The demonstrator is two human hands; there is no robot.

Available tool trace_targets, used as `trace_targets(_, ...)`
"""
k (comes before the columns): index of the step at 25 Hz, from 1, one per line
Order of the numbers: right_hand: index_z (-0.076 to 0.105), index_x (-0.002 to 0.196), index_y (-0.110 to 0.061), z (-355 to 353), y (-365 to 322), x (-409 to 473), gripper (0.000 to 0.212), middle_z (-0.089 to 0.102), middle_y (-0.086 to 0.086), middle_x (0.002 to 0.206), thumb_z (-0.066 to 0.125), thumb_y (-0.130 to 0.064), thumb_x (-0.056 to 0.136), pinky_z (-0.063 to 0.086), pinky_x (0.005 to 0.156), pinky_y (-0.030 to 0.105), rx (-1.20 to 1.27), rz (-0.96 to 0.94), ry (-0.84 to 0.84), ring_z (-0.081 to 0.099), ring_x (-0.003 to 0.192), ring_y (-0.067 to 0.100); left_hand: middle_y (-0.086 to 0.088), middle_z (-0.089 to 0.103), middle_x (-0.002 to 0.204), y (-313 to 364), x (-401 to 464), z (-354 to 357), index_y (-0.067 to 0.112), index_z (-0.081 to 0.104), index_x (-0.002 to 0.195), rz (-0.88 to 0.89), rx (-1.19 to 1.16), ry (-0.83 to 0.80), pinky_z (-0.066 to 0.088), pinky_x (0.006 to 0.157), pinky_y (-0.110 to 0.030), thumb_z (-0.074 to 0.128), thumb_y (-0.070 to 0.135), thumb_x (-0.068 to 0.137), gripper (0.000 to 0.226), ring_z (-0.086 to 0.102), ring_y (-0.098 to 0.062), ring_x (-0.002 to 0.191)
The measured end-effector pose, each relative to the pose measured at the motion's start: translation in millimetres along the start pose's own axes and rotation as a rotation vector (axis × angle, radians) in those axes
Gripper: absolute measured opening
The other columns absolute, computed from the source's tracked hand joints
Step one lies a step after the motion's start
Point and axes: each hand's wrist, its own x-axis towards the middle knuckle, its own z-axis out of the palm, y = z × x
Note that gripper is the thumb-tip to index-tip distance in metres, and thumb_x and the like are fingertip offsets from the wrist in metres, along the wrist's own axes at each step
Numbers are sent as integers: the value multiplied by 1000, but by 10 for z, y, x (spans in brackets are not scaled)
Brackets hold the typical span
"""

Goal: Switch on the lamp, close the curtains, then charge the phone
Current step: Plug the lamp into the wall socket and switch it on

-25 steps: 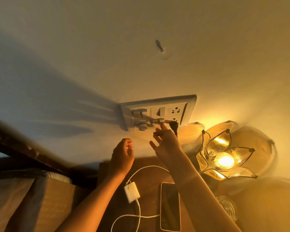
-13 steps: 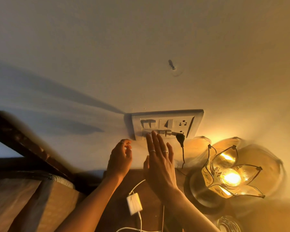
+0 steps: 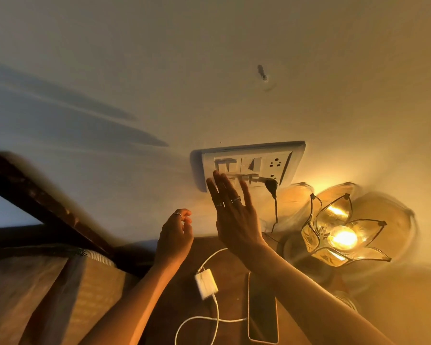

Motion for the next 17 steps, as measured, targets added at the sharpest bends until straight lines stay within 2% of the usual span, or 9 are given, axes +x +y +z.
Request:
trace_targets(6,17,149,-17,4,-45,19,87,16,8,158,63,-42,80,-7,116,47,-67,96,62,2,146,23,-13,65,117,1,-1,-22,8,55,116,21,15,-34,45,84,-24,42,8,92,27,61,-23,108)
trace_targets(12,15,149,-18,40,3,94,89,13,7,159,60,-50,80,-16,116,45,-74,117,34,-18,144,19,-13,65,117,60,62,-13,9,55,116,48,38,-38,50,87,-30,42,10,93,27,62,-24,108)
trace_targets(17,17,148,-17,89,33,130,89,14,6,159,59,-53,79,-21,115,43,-90,133,19,-25,143,19,-12,66,113,81,81,47,10,56,114,56,30,-58,47,83,-25,43,10,92,25,62,-22,105)
